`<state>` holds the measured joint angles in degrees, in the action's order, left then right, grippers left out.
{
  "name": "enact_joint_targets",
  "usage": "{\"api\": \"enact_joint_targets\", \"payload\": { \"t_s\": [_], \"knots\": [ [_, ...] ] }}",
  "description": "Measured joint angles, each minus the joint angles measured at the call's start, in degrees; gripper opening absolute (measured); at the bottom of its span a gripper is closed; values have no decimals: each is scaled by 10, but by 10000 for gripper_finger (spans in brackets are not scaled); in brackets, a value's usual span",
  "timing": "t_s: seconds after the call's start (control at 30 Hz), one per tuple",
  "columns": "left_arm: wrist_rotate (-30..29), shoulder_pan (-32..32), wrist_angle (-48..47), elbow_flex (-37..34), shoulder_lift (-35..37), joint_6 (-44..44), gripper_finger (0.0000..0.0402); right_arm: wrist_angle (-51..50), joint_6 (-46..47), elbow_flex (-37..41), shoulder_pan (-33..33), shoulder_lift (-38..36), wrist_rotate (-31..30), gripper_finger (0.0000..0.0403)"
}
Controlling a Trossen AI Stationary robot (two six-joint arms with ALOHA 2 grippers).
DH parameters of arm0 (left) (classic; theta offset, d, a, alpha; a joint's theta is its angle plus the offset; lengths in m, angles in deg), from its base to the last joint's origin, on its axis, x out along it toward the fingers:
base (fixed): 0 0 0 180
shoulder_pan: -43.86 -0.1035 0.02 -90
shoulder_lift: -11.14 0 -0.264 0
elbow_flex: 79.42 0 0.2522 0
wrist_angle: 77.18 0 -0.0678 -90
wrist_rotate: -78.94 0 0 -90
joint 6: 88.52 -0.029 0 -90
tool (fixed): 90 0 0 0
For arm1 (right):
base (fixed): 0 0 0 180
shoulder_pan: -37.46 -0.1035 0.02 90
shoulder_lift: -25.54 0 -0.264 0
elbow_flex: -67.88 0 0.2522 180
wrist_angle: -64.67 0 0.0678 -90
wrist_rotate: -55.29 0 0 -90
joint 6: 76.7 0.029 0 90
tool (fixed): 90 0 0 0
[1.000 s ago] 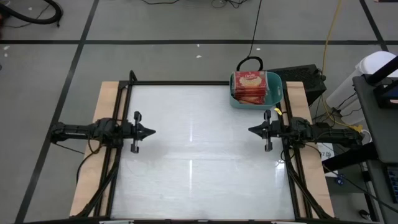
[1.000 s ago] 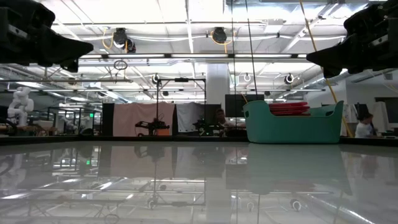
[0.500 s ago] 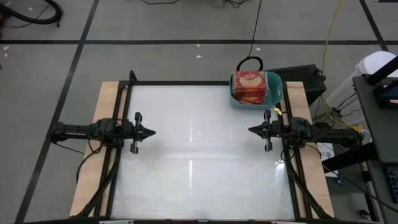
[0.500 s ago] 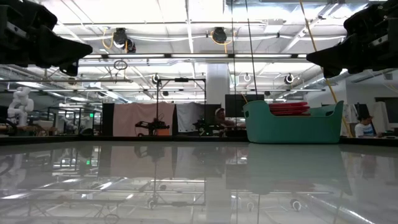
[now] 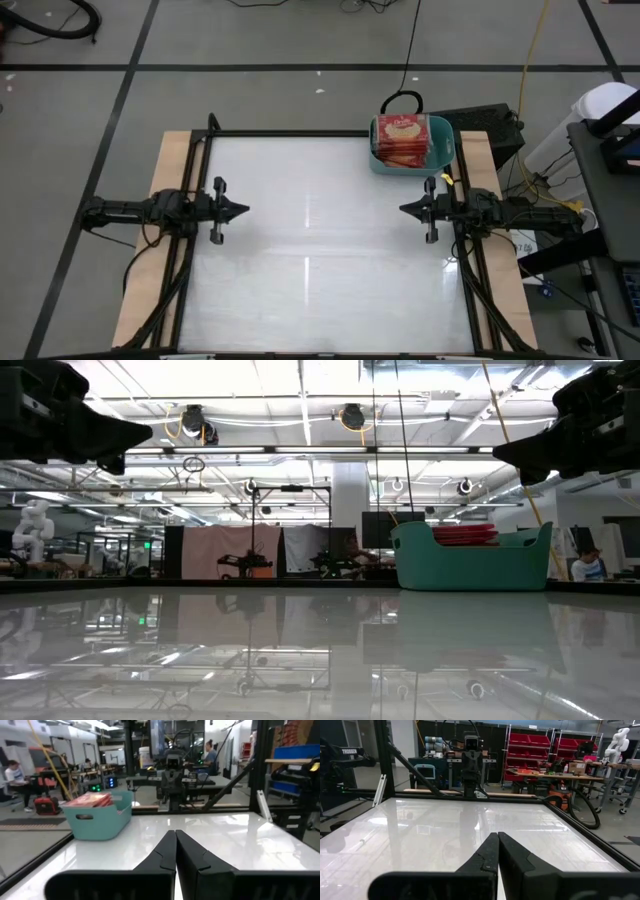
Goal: Sort popcorn bags into baskets
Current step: Return to Home Position
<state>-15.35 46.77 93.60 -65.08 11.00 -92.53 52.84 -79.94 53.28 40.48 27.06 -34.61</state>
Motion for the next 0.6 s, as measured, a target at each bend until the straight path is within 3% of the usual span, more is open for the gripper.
{"api": "enact_joint_targets", "payload": {
  "t_s": [0.6],
  "knots": [
    [-2,-11,-28,1,-3,10,21,0,0,0,0,0,0,0]
  ]
}}
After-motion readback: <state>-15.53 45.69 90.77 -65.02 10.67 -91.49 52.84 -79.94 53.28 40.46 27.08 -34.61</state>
